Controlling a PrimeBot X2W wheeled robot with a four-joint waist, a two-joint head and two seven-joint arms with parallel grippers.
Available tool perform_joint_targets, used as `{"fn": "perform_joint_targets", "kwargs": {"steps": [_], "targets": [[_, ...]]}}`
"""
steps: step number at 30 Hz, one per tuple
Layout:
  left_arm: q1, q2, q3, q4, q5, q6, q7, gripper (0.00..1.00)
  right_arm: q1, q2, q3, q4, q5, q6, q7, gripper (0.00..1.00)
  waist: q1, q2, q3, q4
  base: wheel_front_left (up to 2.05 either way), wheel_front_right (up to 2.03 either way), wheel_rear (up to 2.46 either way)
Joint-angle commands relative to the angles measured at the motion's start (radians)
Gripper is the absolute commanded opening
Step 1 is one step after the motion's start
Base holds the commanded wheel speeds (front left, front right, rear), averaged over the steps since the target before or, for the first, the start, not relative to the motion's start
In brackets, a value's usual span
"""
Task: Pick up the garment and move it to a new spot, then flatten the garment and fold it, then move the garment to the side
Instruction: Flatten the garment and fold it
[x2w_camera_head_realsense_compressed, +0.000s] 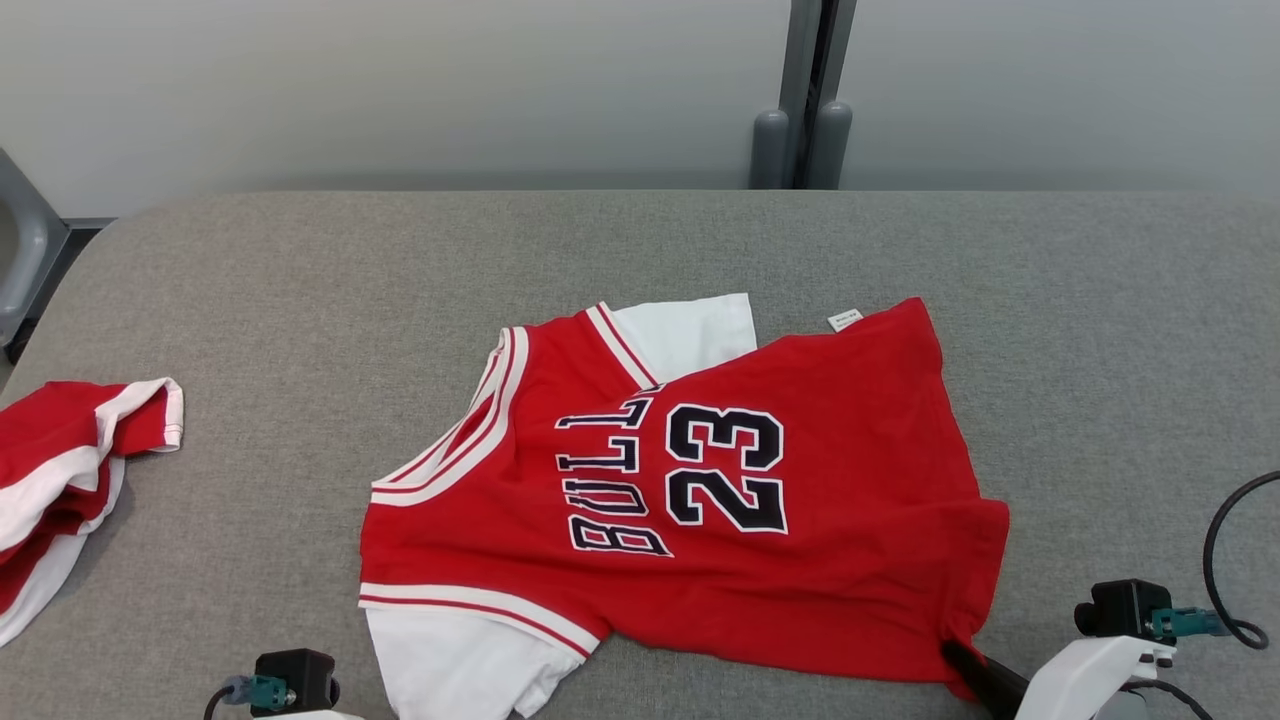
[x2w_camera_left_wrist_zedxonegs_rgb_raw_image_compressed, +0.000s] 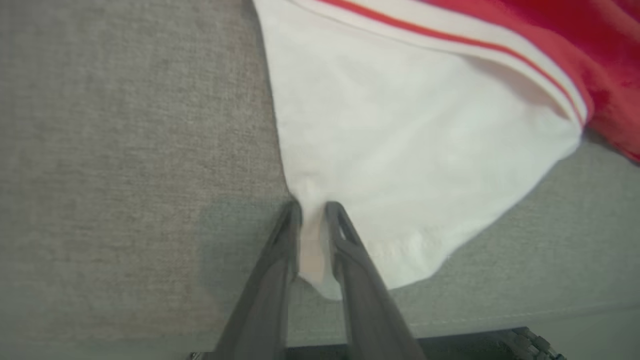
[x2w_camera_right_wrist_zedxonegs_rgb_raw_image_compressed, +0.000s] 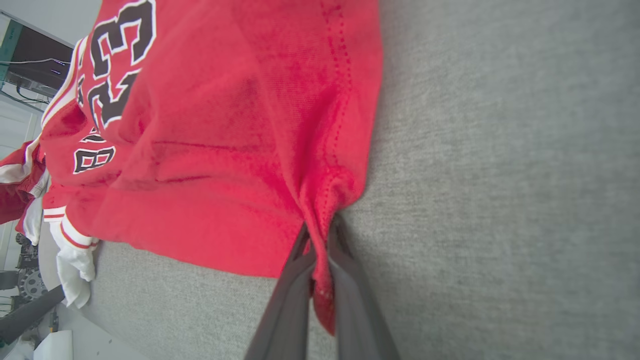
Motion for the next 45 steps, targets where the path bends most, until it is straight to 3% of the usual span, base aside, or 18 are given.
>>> {"fn": "perform_joint_targets", "kwargs": {"steps": [1, 15, 19, 33, 40, 45], "targets": [[0.006, -0.015, -0.02, 0.023, -0.008, -0.008, 0.012, 0.0, 0.007, 0.002, 0.009, 0.012, 0.004, 0.0, 0.001, 0.0, 0.0, 0.0, -0.002, 0.001, 0.0, 0.0, 0.0], [0.006, 0.013, 0.007, -0.076, -0.007, -0.001, -0.061, 0.0, 0.006, -0.027, 0.037, -0.03, 0.042, 0.0, -0.081, 0.0, 0.0, 0.0, -0.039, 0.002, 0.0, 0.0, 0.0], [0.015, 0.031, 0.014, -0.128, -0.012, -0.007, -0.062, 0.0, 0.015, -0.046, 0.046, -0.075, 0.067, 0.0, -0.086, 0.0, 0.0, 0.0, -0.044, 0.002, 0.0, 0.0, 0.0], [0.101, 0.055, 0.02, -0.359, -0.003, 0.034, -0.024, 0.0, 0.128, -0.101, 0.014, -0.286, 0.124, 0.0, -0.038, 0.0, 0.0, 0.0, -0.07, -0.003, 0.0, 0.0, 0.0], [0.073, 0.06, 0.005, -0.393, -0.006, 0.011, -0.039, 0.0, 0.131, -0.091, -0.006, -0.345, 0.096, 0.0, -0.029, 0.0, 0.0, 0.0, -0.069, -0.01, 0.0, 0.0, 0.0], [-0.03, 0.086, 0.004, -0.39, 0.006, -0.024, -0.071, 0.0, 0.055, -0.082, -0.015, -0.378, 0.072, 0.0, -0.042, 0.0, 0.0, 0.0, -0.018, -0.02, 0.0, 0.0, 0.0]]}}
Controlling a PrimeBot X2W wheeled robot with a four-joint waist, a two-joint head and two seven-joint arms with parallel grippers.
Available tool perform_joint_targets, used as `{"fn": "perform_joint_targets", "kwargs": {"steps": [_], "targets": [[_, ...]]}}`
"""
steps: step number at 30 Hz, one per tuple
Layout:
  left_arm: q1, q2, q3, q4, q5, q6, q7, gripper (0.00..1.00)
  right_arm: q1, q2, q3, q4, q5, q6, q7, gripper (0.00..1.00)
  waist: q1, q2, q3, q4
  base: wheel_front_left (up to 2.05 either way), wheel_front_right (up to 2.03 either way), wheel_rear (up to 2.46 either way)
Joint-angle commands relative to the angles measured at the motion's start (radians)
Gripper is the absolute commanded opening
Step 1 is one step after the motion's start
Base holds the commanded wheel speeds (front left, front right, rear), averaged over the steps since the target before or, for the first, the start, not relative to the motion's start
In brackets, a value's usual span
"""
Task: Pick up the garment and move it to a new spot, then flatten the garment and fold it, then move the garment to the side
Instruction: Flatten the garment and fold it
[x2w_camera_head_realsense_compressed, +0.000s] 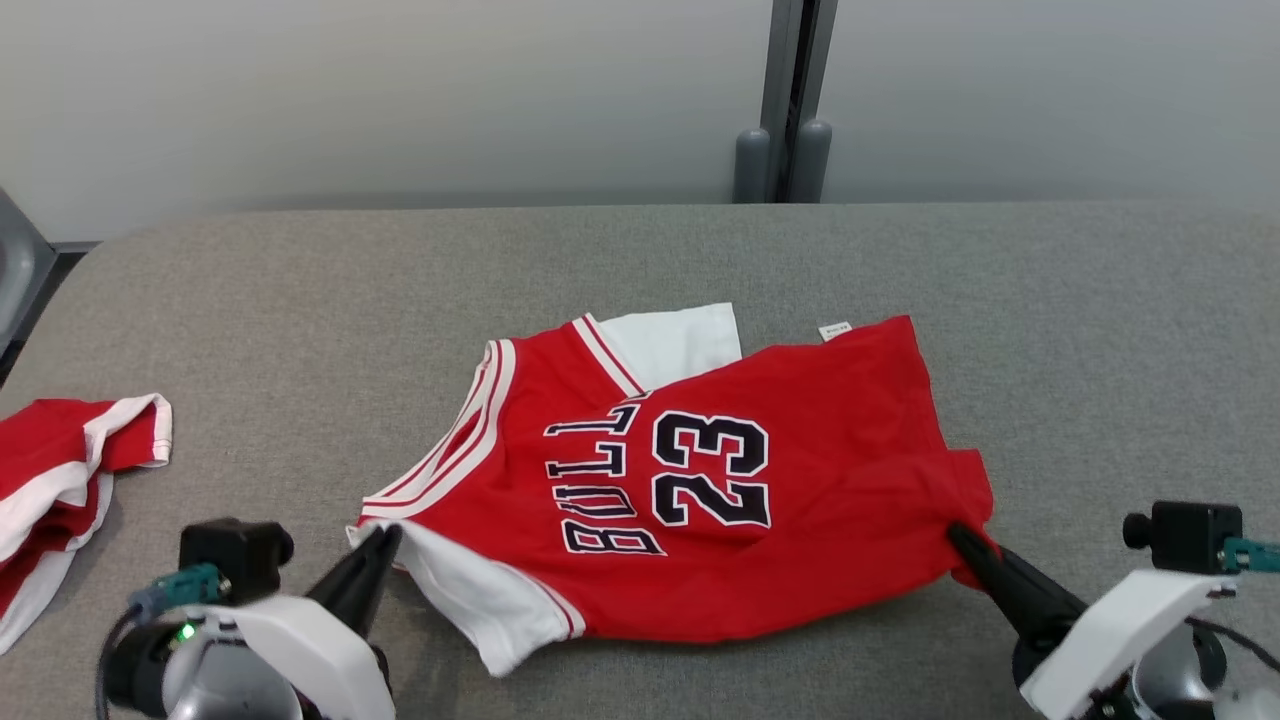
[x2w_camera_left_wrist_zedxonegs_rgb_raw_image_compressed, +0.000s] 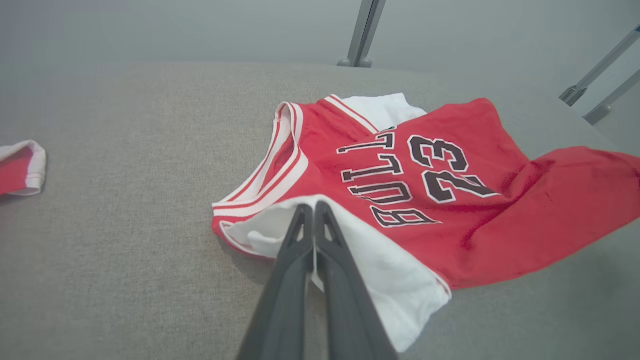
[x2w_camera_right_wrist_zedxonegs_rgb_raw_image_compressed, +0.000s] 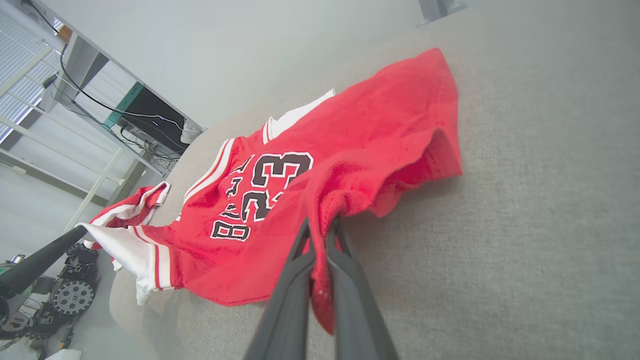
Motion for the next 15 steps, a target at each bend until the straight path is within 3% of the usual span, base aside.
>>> {"fn": "perform_joint_targets", "kwargs": {"steps": [1, 15], "targets": [[-0.056, 0.019, 0.005, 0.006, 0.009, -0.014, -0.02, 0.0, -0.043, -0.001, 0.005, -0.009, -0.005, 0.001, -0.004, 0.0, 0.0, -0.0001, 0.039, -0.009, 0.0, 0.0, 0.0], [-0.684, 0.136, 0.018, 0.341, 0.046, -0.076, -0.127, 0.0, -0.645, 0.011, 0.116, 0.136, 0.039, 0.001, -0.07, 0.0, 0.0, -0.0001, 0.367, -0.06, 0.0, 0.0, 0.0]]}}
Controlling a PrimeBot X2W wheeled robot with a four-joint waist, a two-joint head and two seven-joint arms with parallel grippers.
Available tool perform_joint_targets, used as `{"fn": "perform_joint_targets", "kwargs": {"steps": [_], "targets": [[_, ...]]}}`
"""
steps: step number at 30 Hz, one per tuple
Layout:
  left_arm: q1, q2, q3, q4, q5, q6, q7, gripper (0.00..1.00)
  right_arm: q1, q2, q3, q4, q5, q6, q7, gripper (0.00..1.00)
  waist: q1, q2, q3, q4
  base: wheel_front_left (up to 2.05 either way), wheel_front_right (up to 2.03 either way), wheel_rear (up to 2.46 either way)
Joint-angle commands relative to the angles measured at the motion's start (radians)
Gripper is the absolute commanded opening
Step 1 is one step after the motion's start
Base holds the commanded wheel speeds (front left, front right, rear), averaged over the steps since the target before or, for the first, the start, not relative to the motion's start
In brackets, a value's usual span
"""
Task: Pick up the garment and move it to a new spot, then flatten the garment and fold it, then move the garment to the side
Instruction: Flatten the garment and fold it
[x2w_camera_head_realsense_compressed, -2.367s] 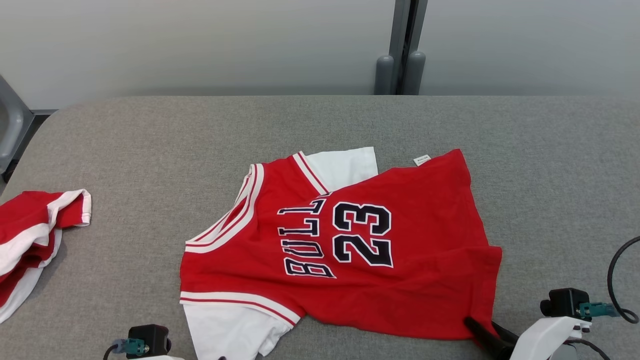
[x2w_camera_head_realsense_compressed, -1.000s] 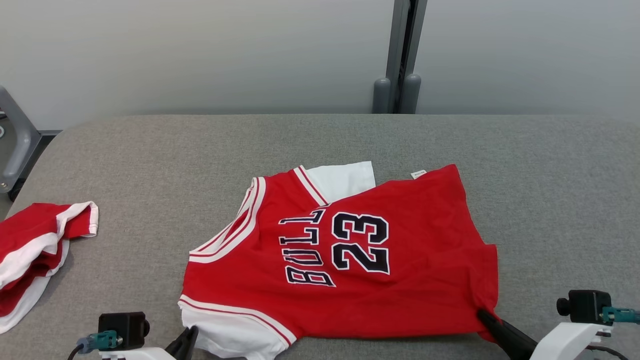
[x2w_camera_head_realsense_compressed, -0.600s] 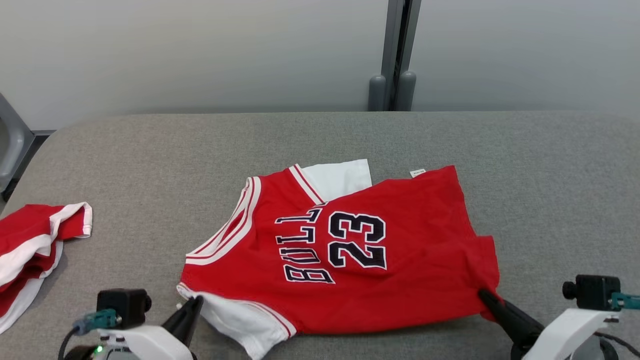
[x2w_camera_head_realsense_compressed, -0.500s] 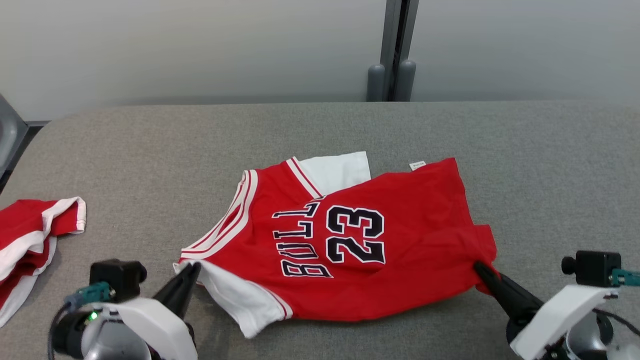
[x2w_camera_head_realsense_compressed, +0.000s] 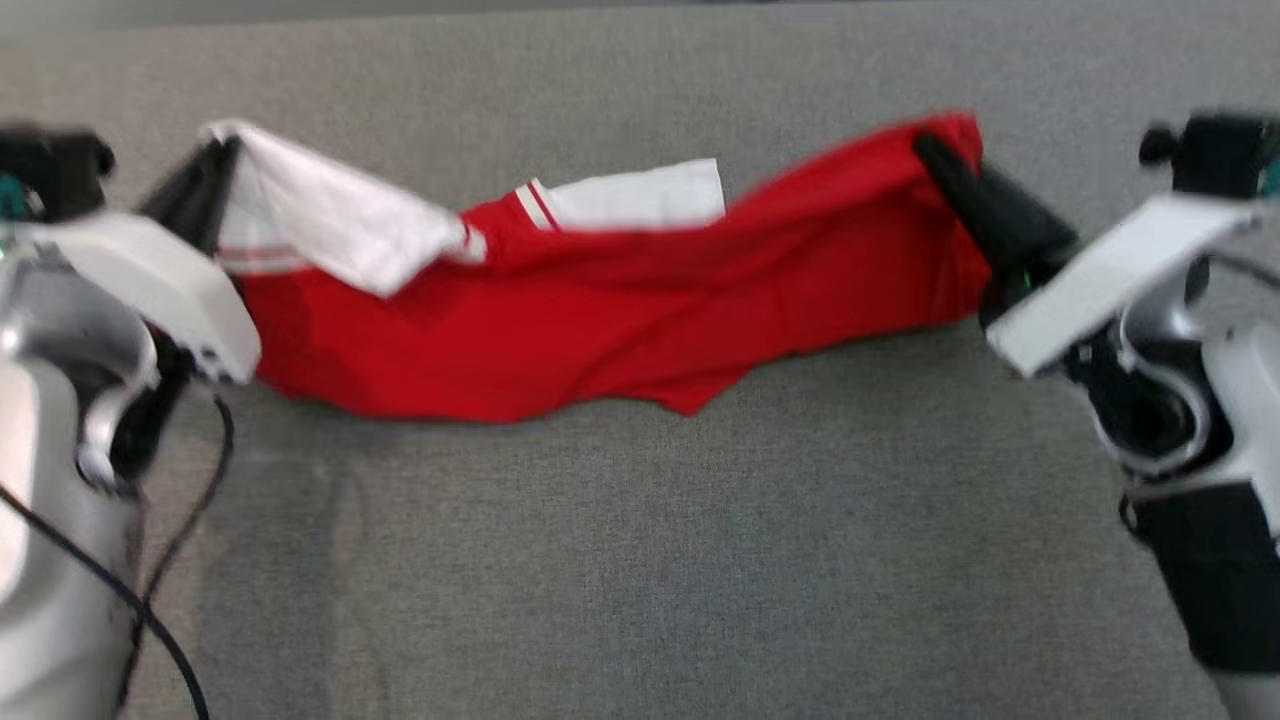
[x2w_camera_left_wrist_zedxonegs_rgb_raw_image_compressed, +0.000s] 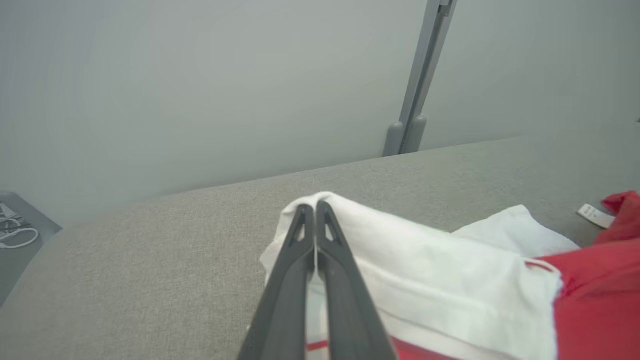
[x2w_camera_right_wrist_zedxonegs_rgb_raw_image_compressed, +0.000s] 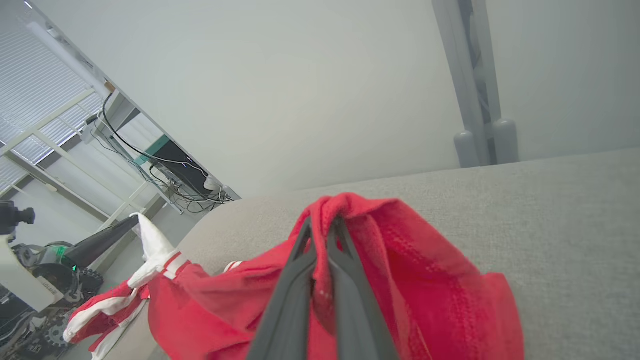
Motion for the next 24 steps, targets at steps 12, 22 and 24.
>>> {"fn": "perform_joint_targets", "kwargs": {"steps": [12, 22, 24], "targets": [[-0.676, 0.071, -0.064, 0.362, 0.052, -0.024, -0.156, 0.0, -0.649, 0.017, 0.058, 0.23, 0.061, 0.002, -0.123, 0.0, 0.0, 0.0, 0.351, -0.029, 0.0, 0.0, 0.0], [-1.075, 0.097, -0.08, 0.539, 0.095, -0.023, -0.378, 0.0, -1.068, 0.04, 0.054, 0.374, 0.102, 0.002, -0.31, 0.0, 0.0, 0.0, 0.44, -0.032, 0.0, 0.0, 0.0], [-1.109, 0.098, -0.076, 0.547, 0.1, -0.018, -0.409, 0.0, -1.1, 0.039, 0.053, 0.384, 0.105, 0.002, -0.335, 0.0, 0.0, 0.0, 0.441, -0.032, 0.0, 0.0, 0.0]]}}
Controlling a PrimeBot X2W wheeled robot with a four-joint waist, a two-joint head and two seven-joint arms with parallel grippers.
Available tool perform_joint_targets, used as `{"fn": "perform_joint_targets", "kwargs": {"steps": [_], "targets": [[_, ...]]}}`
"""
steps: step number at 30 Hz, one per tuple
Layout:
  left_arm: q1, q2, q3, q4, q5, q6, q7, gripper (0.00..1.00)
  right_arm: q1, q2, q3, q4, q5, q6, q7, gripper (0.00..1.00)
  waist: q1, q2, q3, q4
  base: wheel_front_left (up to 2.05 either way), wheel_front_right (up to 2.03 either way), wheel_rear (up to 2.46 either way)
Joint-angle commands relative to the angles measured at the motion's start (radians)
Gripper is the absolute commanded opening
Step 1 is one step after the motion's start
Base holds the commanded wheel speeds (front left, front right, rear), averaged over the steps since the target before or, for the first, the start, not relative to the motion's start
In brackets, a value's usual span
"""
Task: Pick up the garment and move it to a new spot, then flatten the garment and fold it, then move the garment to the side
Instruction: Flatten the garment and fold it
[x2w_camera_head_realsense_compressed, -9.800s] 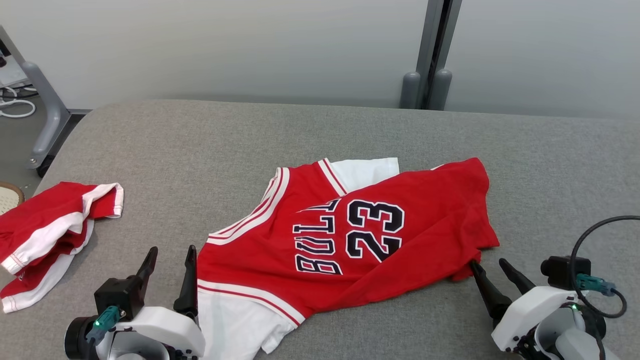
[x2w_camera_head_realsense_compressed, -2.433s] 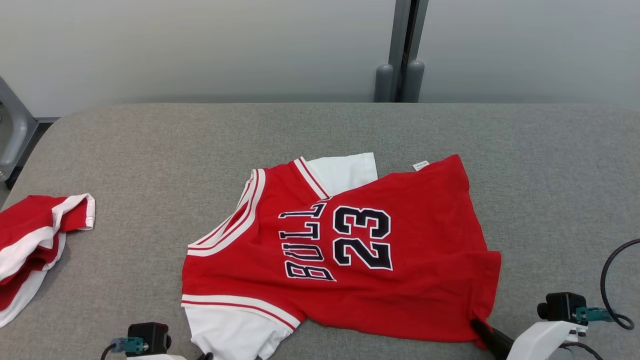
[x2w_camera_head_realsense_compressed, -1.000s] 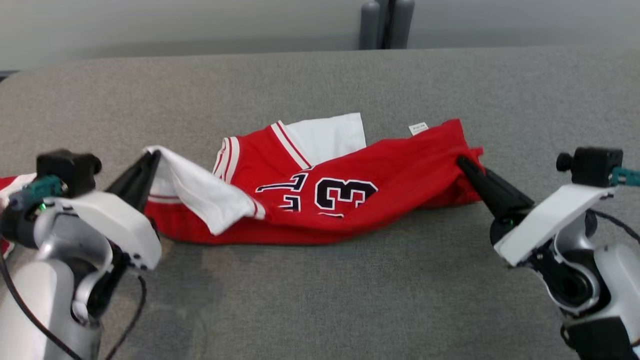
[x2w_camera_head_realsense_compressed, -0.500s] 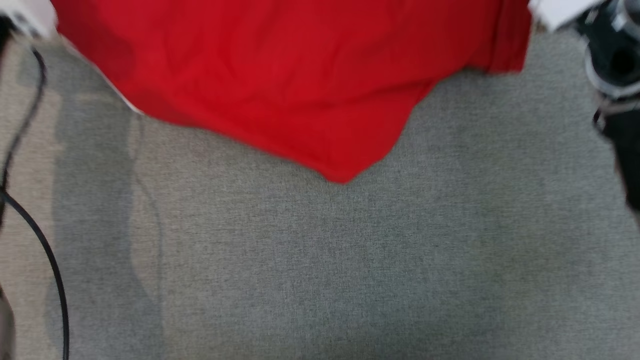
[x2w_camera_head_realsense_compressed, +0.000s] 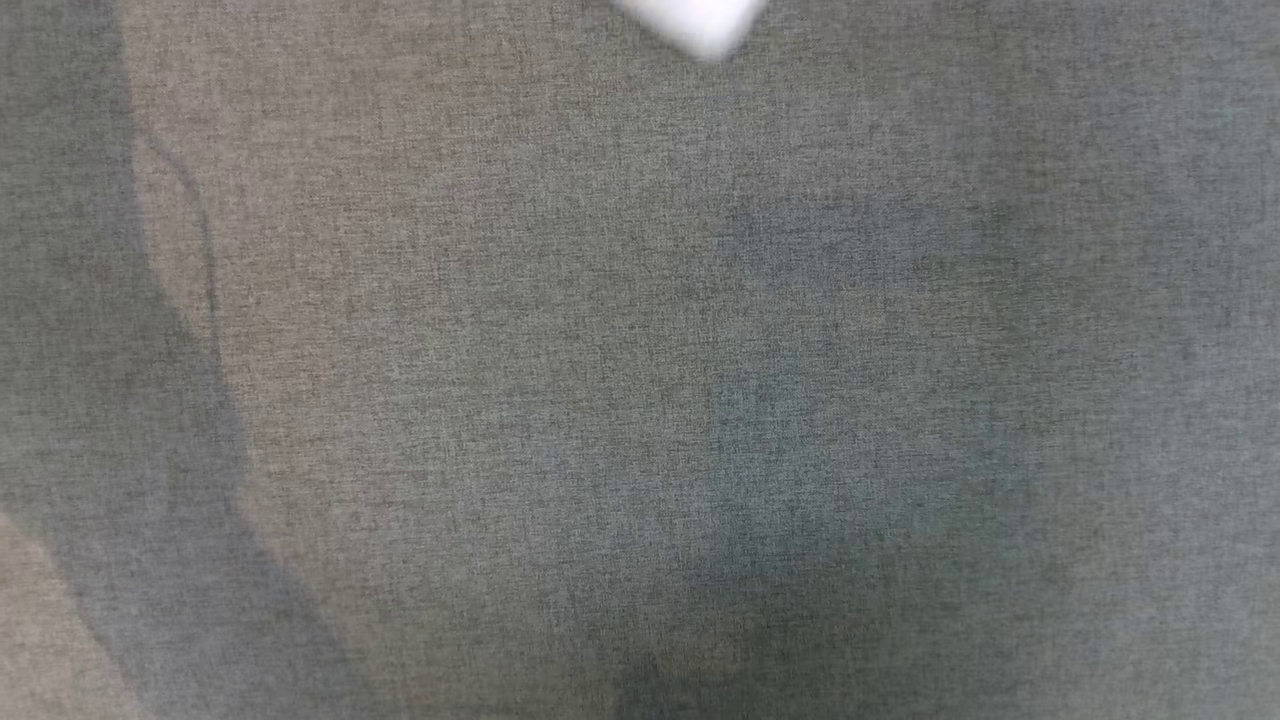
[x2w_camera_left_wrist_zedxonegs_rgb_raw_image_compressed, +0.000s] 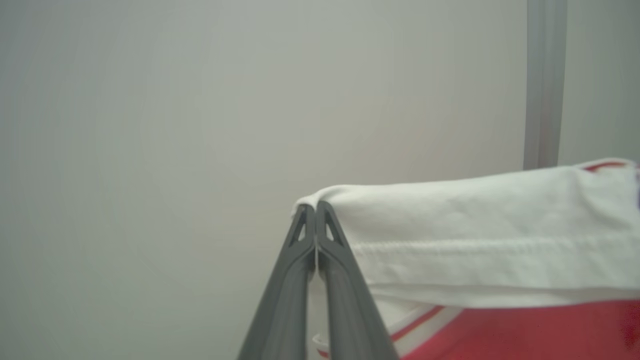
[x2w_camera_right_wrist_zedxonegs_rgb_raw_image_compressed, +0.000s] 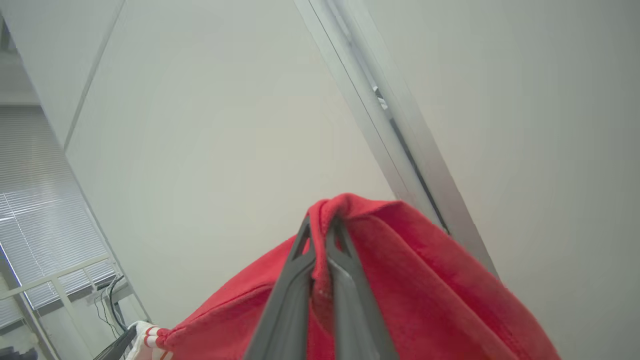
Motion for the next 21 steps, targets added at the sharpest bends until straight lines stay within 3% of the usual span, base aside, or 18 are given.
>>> {"fn": "perform_joint_targets", "kwargs": {"steps": [1, 8, 15, 21], "targets": [[-0.032, 0.01, 0.005, 0.005, 0.01, 0.002, -0.019, 0.0, -0.027, -0.001, -0.008, 0.002, 0.007, 0.002, -0.027, 0.0, -0.0001, 0.0, -0.001, 0.0, 0.0, 0.0, 0.0], [-0.142, 0.009, -0.018, 0.1, 0.006, -0.004, -0.114, 0.0, -0.091, -0.031, 0.049, 0.045, 0.048, 0.002, -0.157, 0.0, -0.0001, 0.0, -0.019, 0.001, 0.0, 0.0, 0.0], [-0.091, 0.02, -0.094, 0.223, -0.001, -0.005, -0.037, 0.0, -0.023, -0.076, 0.179, 0.158, 0.074, 0.002, -0.088, 0.0, -0.0001, 0.0, -0.005, 0.01, 0.0, 0.0, 0.0], [0.003, 0.019, -0.207, 0.284, -0.077, -0.005, 0.05, 0.0, 0.096, -0.114, 0.295, 0.203, 0.122, 0.002, -0.032, 0.0, -0.0001, 0.0, -0.044, 0.019, 0.0, 0.0, 0.0]]}}
